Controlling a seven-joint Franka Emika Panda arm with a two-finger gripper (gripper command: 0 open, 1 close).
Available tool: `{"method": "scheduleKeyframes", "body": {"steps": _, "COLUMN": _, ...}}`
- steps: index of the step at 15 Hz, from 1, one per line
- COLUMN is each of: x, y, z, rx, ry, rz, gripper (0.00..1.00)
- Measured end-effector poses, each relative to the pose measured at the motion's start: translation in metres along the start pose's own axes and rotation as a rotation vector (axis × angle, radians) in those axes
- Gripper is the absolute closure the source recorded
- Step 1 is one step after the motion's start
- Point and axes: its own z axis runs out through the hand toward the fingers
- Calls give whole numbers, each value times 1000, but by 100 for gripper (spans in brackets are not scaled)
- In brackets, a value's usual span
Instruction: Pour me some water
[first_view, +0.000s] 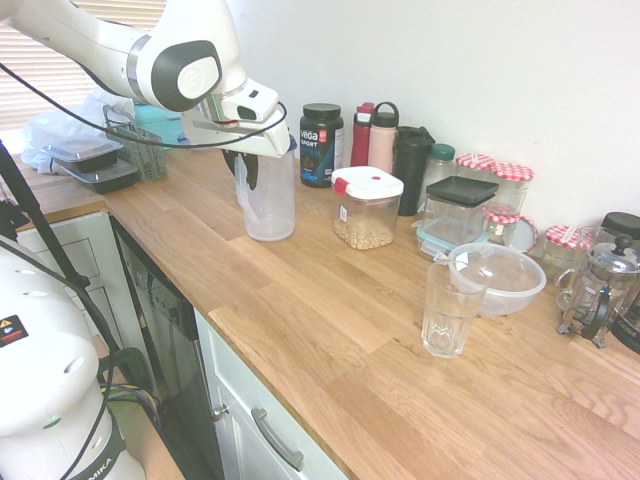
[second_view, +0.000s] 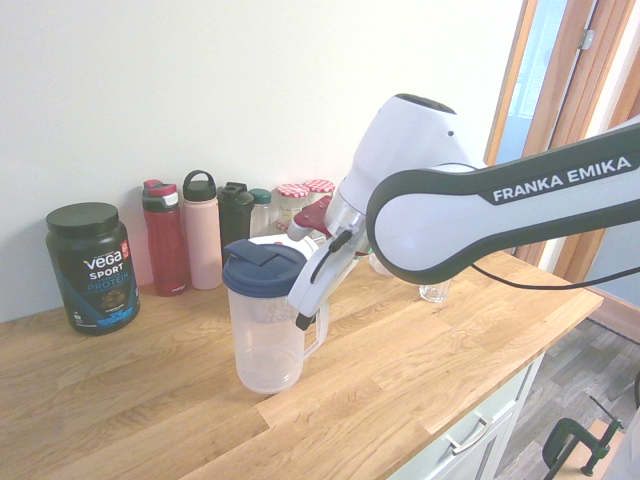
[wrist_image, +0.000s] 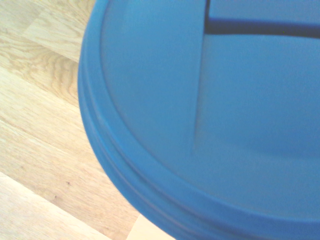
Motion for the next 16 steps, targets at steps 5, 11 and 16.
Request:
{"method": "scheduleKeyframes", "body": {"steps": 5, "x": 5, "y": 2, "z": 10, "rx": -17, "ry": 15, "rz": 8, "gripper": 0}}
{"method": "scheduleKeyframes", "body": {"steps": 11, "x": 6, "y": 8, "z": 10, "rx": -29, "ry": -21, "rz": -9, "gripper": 0}}
{"method": "scheduleKeyframes", "body": {"steps": 16, "x": -17, "y": 30, "z": -57, "rx": -53, "ry": -9, "rz": -91, "gripper": 0}}
